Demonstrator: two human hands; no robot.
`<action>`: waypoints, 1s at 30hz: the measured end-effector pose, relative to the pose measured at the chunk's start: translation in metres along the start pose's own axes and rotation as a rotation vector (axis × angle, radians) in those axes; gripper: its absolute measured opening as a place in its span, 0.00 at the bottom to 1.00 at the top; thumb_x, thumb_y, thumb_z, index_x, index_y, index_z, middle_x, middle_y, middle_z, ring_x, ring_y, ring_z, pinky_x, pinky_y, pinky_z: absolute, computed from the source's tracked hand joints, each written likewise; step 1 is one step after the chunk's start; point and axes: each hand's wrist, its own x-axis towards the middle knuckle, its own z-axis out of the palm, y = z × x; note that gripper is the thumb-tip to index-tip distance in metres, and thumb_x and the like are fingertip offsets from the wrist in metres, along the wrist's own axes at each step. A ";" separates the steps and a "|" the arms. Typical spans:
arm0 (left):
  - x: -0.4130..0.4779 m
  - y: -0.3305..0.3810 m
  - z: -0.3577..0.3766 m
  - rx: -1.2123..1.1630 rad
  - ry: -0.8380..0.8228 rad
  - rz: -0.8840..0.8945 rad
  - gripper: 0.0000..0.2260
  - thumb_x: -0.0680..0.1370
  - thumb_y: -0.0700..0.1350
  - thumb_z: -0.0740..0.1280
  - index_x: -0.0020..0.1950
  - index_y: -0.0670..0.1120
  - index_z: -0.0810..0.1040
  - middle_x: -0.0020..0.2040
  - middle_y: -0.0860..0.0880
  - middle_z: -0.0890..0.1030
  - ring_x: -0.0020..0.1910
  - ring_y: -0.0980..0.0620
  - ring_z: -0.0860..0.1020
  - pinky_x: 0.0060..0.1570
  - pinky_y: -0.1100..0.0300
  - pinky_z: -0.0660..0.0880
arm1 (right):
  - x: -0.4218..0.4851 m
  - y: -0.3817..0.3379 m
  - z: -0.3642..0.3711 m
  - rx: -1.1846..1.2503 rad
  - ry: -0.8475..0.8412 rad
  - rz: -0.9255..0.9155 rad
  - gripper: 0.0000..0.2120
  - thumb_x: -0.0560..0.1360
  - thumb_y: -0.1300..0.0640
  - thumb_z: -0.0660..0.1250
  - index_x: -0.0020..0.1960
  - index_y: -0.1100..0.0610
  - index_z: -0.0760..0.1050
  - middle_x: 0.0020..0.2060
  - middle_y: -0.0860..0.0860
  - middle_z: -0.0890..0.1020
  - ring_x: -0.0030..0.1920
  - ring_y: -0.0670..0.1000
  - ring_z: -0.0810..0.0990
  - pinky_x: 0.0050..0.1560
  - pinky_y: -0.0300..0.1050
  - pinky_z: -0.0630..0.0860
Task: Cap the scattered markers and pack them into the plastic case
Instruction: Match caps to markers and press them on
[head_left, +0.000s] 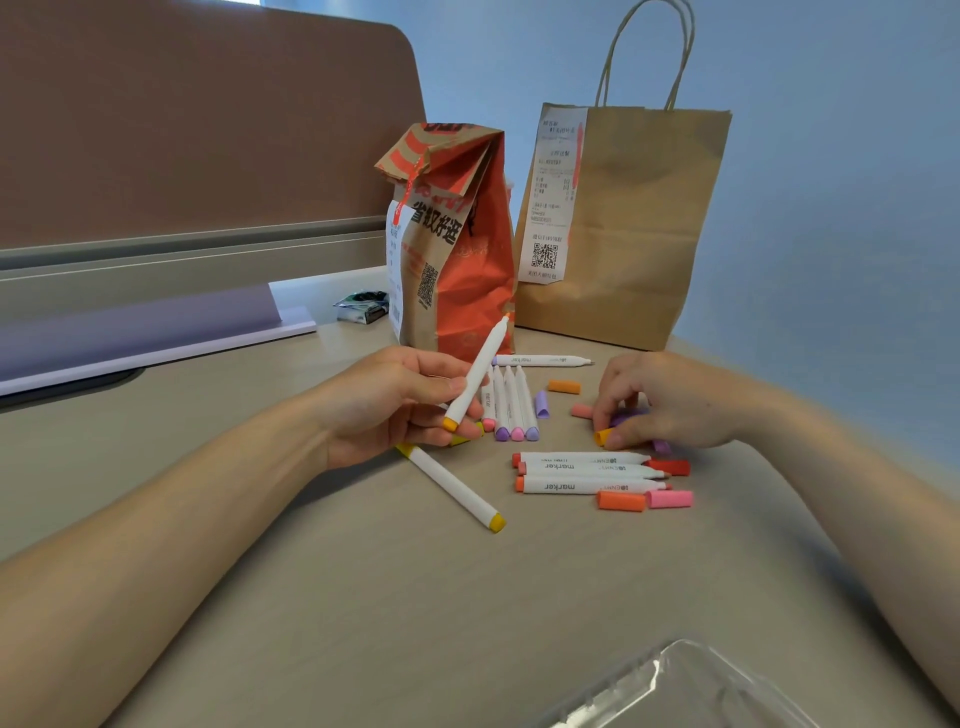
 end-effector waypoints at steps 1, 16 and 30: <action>0.000 0.000 0.000 0.002 0.000 0.000 0.10 0.80 0.37 0.63 0.59 0.42 0.80 0.45 0.44 0.85 0.40 0.49 0.85 0.34 0.64 0.80 | -0.001 -0.001 0.000 0.018 0.014 -0.013 0.03 0.74 0.52 0.73 0.47 0.46 0.82 0.48 0.42 0.78 0.50 0.41 0.75 0.51 0.35 0.73; -0.004 0.002 -0.003 0.234 -0.121 0.012 0.16 0.69 0.35 0.73 0.55 0.33 0.81 0.40 0.38 0.82 0.29 0.52 0.77 0.33 0.61 0.77 | -0.010 -0.014 -0.003 0.840 0.322 0.016 0.08 0.70 0.68 0.74 0.47 0.58 0.84 0.36 0.53 0.86 0.37 0.49 0.84 0.42 0.36 0.79; -0.003 0.002 0.007 0.289 -0.095 0.031 0.08 0.76 0.30 0.65 0.54 0.34 0.80 0.34 0.40 0.82 0.29 0.52 0.81 0.31 0.63 0.77 | -0.009 -0.032 0.002 0.758 0.275 -0.036 0.08 0.71 0.64 0.75 0.49 0.58 0.86 0.42 0.55 0.87 0.45 0.56 0.85 0.46 0.40 0.82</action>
